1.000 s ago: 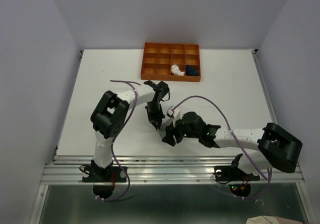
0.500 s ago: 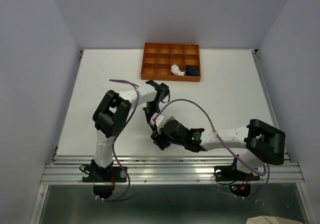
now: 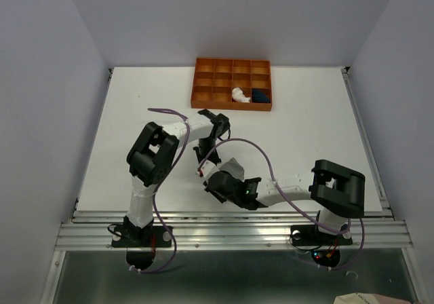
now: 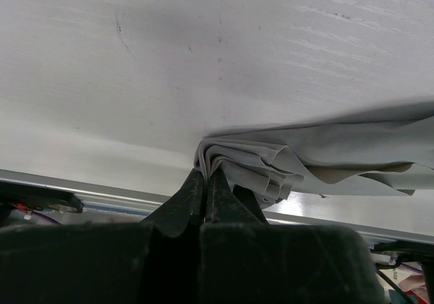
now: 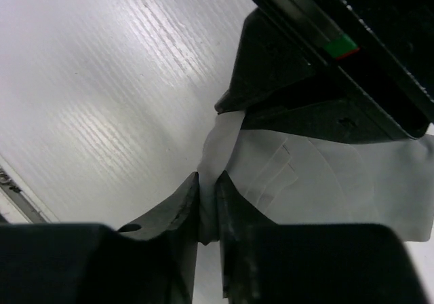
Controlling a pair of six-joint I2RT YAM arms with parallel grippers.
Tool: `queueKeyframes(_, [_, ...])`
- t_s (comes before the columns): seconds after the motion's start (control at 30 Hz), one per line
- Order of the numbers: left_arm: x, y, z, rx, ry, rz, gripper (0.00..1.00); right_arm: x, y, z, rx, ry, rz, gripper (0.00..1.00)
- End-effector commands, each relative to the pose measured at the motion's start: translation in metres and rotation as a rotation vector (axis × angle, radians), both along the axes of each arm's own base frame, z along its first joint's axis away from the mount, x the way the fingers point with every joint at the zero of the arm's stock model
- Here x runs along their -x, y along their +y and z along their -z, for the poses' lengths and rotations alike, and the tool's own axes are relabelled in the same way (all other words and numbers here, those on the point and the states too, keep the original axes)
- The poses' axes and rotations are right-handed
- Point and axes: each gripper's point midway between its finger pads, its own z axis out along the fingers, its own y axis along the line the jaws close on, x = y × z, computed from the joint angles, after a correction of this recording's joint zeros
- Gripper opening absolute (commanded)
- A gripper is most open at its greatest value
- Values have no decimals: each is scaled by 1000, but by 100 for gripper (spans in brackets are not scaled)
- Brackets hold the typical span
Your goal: Roll the underwear
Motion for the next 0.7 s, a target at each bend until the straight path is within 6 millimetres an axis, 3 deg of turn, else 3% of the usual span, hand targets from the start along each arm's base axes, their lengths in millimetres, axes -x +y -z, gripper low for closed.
queueKeyframes(0.0, [5,3,-6,-9,3,-7,0,-13,0,-13,-51,-33,137,13])
queueKeyframes(0.2, [-3,1,-12,41,-51,-26,0,0,-1,-7,-171,58,142,1])
queueKeyframes(0.27, [-7,5,-15,46,-78,-43,7,1,-2,-8,-246,120,115,1])
queueKeyframes(0.33, [-10,11,-16,50,-107,-63,26,-3,-6,-12,-302,164,102,1])
queueKeyframes(0.37, [-12,12,-17,60,-120,-69,39,-5,-6,-19,-341,174,93,1])
queueKeyframes(0.4, [-17,16,-19,65,-133,-89,51,3,-4,-19,-386,223,44,1])
queueKeyframes(0.57, [-38,27,-31,85,-234,-124,64,1,-10,-24,-472,310,12,1])
queueKeyframes(0.67, [-46,33,-33,109,-284,-145,66,2,-12,-24,-537,383,-6,1])
